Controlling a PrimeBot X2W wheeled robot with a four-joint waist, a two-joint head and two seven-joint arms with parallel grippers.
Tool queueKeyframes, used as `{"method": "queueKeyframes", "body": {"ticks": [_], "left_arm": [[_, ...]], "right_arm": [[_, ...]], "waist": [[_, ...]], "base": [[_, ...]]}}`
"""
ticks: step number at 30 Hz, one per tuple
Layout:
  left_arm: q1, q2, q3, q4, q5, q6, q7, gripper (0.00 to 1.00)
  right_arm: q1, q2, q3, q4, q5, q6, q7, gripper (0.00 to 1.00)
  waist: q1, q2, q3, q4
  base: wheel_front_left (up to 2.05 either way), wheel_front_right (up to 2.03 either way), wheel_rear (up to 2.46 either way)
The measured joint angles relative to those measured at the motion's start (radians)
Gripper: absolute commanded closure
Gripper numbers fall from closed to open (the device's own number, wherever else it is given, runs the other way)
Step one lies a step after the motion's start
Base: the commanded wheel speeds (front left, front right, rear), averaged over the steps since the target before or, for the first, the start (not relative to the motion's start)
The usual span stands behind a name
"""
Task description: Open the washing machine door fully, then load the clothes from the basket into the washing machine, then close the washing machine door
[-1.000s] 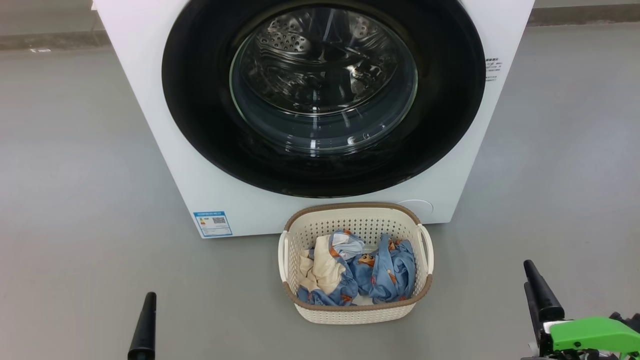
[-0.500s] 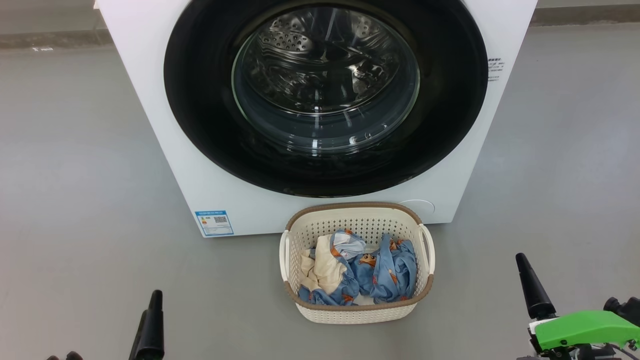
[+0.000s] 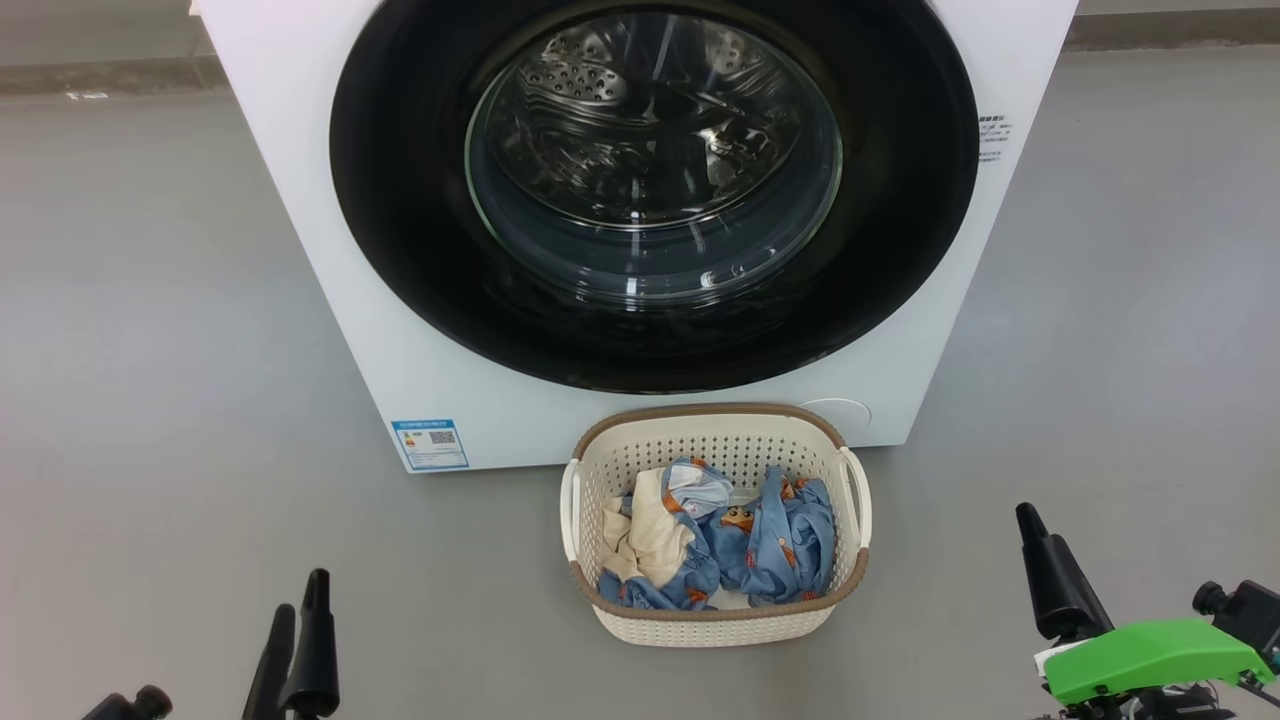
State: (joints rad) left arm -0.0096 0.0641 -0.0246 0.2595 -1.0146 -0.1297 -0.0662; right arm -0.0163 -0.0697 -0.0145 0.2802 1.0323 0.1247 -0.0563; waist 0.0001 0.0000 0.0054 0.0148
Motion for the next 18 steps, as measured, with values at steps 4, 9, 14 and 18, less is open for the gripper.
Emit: {"method": "queueKeyframes", "body": {"ticks": [4,9,14,18], "left_arm": [[0.000,0.002,-0.003,-0.006,0.047,0.000,-0.013,0.00],[0.000,0.003,-0.005,-0.013,0.107,0.000,-0.024,0.00],[0.000,0.003,-0.006,-0.022,0.163,0.000,-0.040,0.00],[0.000,0.003,-0.008,-0.024,0.212,0.000,-0.049,0.00]], "right_arm": [[0.000,-0.002,0.012,0.000,-0.046,0.000,-0.012,0.00],[0.000,-0.010,0.019,0.000,-0.095,0.000,-0.026,0.00],[-0.001,-0.018,0.037,-0.001,-0.132,0.000,-0.038,0.00],[-0.001,-0.022,0.043,-0.001,-0.172,0.000,-0.051,0.00]], "waist": [[0.0000,0.0000,0.002,0.001],[0.0000,0.0000,0.003,0.003],[0.0000,0.0000,0.004,0.004],[0.0000,0.0000,0.003,0.006]], "base": [[0.00,0.00,0.00],[0.00,0.00,0.00],[0.00,0.00,0.00],[0.00,0.00,0.00]]}}
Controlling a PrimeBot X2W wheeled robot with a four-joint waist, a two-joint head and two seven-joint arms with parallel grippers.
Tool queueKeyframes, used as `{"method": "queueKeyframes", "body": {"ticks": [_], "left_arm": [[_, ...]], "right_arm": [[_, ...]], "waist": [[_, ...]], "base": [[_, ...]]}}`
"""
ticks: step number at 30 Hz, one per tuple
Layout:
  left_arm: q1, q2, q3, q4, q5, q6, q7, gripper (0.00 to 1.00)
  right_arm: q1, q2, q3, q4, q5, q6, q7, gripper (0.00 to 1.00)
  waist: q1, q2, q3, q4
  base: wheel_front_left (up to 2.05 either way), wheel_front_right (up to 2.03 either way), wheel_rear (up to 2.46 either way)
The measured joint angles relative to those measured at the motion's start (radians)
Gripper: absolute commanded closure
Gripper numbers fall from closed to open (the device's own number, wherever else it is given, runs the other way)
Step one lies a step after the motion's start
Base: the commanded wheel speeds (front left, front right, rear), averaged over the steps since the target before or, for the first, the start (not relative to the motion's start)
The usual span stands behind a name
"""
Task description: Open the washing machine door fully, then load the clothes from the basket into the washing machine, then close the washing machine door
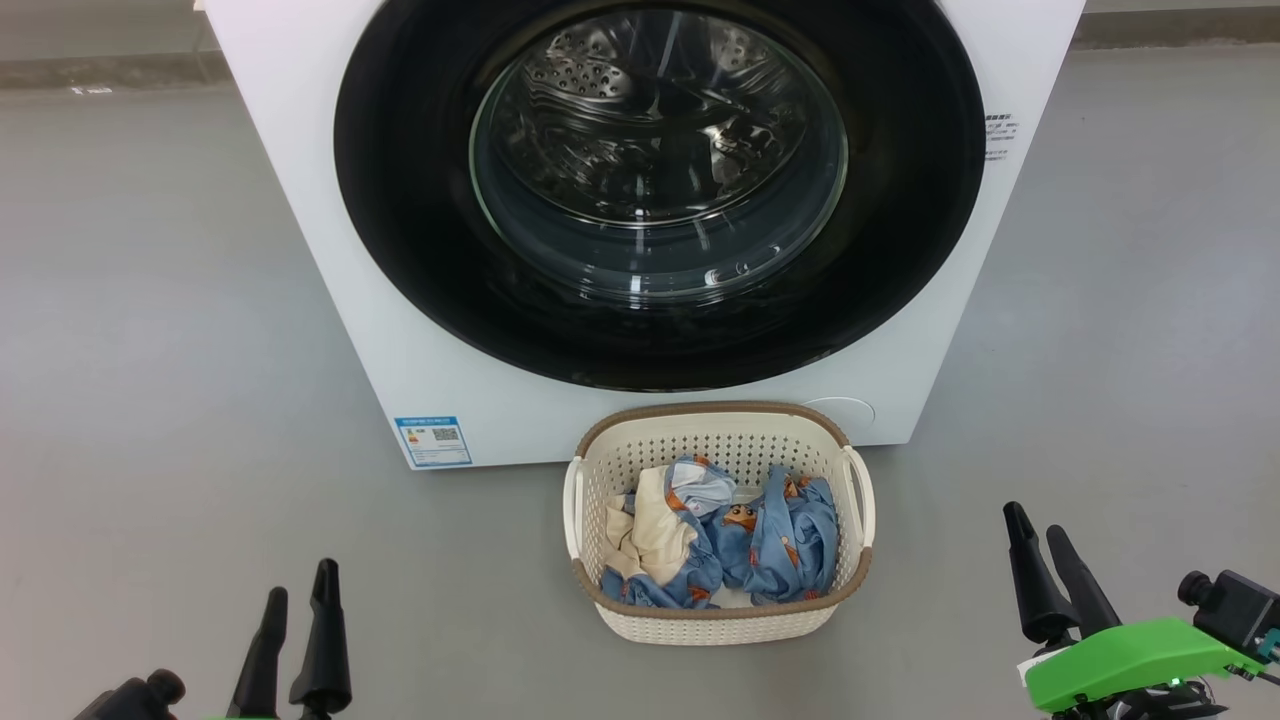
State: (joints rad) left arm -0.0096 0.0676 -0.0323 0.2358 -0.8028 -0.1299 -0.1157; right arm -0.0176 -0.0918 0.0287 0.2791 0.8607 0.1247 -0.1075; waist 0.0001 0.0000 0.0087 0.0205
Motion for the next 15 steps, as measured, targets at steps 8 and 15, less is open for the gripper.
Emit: {"method": "queueKeyframes", "body": {"ticks": [8,15], "left_arm": [[0.000,0.000,0.000,-0.001,0.104,0.000,-0.023,0.00],[0.000,0.000,-0.001,-0.003,0.189,0.000,-0.043,0.00]], "right_arm": [[-0.019,-0.006,0.019,0.002,-0.066,0.000,-0.026,0.00],[-0.019,-0.012,0.034,0.001,-0.124,0.000,-0.044,0.00]], "waist": [[0.0000,0.0000,-0.001,0.001],[0.0000,0.0000,0.000,0.000]], "base": [[0.00,0.00,0.00],[0.00,0.00,0.00]]}}
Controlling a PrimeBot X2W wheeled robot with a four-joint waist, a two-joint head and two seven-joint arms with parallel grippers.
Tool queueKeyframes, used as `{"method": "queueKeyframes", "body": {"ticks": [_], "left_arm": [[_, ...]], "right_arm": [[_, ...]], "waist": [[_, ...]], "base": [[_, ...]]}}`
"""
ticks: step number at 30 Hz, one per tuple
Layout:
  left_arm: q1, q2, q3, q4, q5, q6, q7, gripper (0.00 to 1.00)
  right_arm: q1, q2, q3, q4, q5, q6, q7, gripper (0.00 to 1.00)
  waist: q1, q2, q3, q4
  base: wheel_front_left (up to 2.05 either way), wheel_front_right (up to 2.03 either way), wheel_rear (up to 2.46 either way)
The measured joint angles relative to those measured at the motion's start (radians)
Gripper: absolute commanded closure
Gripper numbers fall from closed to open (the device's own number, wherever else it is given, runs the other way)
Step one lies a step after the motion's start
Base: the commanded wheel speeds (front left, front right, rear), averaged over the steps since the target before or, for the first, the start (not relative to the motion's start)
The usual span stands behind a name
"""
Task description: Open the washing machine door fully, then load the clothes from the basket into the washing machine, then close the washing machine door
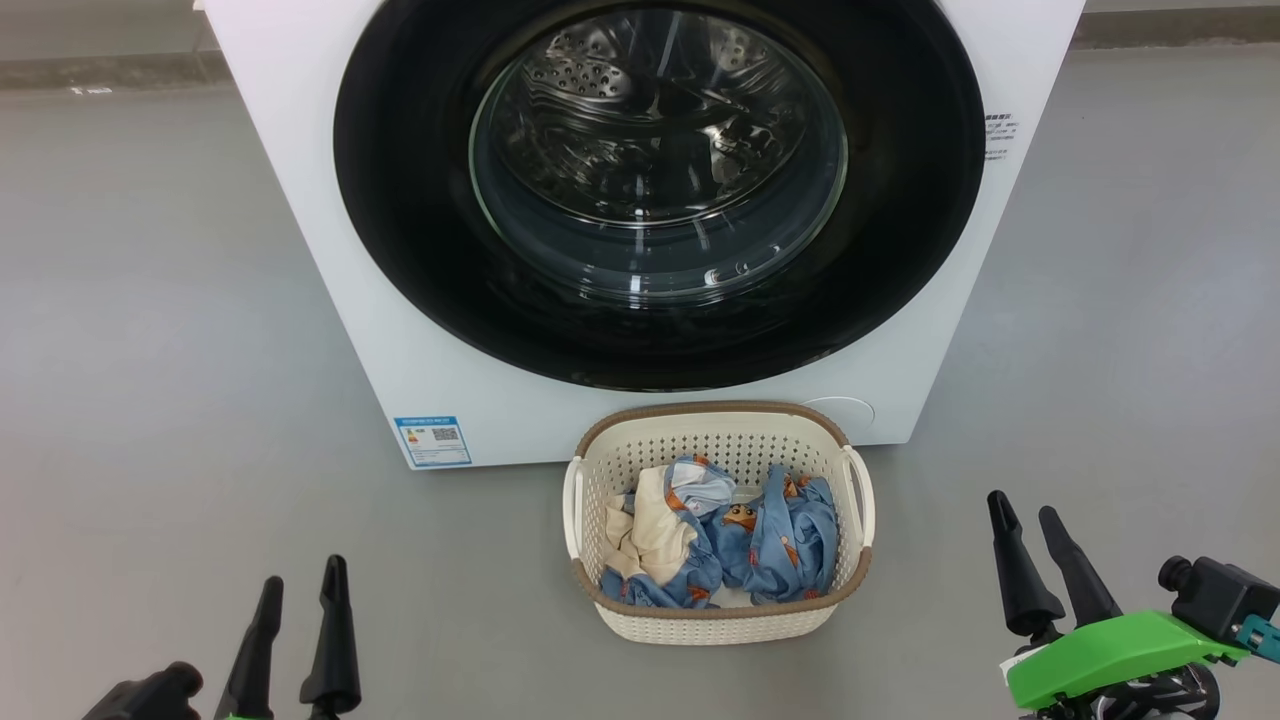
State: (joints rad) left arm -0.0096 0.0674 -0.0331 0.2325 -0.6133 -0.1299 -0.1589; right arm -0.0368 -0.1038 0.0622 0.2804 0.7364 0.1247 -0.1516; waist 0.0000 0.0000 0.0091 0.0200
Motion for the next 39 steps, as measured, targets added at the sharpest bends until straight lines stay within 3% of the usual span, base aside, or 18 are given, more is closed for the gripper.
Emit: {"method": "queueKeyframes", "body": {"ticks": [29,39], "left_arm": [[-0.003,0.000,-0.006,-0.019,0.335,-0.001,-0.080,0.00],[-0.007,0.000,0.006,0.015,0.385,-0.001,-0.092,0.00]], "right_arm": [[0.000,-0.015,-0.004,-0.011,-0.255,0.000,-0.084,0.00],[0.003,-0.011,-0.032,0.006,-0.306,0.000,-0.098,0.00]], "waist": [[0.0000,0.0000,0.001,0.001],[0.0000,0.0000,0.000,0.002]], "base": [[0.00,0.00,0.00],[0.00,0.00,0.00]]}}
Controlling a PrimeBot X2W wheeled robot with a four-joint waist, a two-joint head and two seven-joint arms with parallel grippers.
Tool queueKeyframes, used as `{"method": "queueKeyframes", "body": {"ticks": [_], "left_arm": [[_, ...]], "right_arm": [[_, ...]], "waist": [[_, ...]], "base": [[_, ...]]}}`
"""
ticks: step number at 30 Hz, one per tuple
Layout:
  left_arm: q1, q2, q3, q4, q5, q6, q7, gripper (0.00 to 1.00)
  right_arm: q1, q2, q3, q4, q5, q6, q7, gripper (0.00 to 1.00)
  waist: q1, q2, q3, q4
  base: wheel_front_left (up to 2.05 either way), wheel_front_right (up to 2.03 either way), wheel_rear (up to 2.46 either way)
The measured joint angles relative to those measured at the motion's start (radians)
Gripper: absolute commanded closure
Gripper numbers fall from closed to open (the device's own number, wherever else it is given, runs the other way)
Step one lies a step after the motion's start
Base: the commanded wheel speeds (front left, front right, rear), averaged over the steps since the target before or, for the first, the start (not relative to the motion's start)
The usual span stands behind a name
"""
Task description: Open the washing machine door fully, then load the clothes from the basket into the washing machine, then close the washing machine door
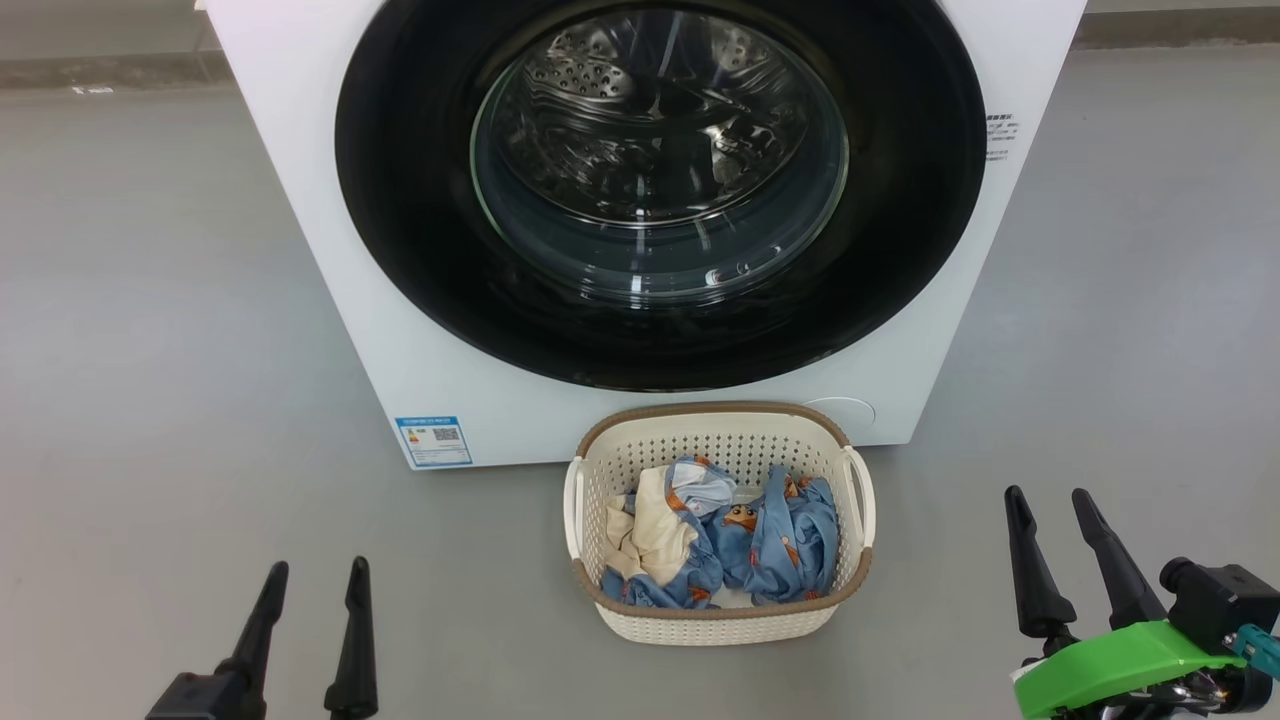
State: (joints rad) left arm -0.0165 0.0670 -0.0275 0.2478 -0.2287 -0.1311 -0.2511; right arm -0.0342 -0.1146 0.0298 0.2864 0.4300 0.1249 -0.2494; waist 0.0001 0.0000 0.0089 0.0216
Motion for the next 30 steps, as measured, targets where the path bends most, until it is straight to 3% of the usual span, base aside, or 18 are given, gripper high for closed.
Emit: {"method": "queueKeyframes", "body": {"ticks": [20,30], "left_arm": [[-0.004,-0.003,0.027,0.048,0.021,0.000,0.000,0.00],[-0.005,-0.017,0.035,0.058,0.056,0.000,0.000,0.00]], "right_arm": [[0.004,0.009,-0.007,0.011,0.000,0.000,0.000,0.00],[0.006,0.010,-0.005,0.013,0.000,0.000,0.000,0.00]], "waist": [[0.0000,0.0000,-0.007,0.000],[0.0000,0.0000,-0.003,-0.002]], "base": [[0.01,0.01,-0.01],[0.55,0.55,-1.09]]}}
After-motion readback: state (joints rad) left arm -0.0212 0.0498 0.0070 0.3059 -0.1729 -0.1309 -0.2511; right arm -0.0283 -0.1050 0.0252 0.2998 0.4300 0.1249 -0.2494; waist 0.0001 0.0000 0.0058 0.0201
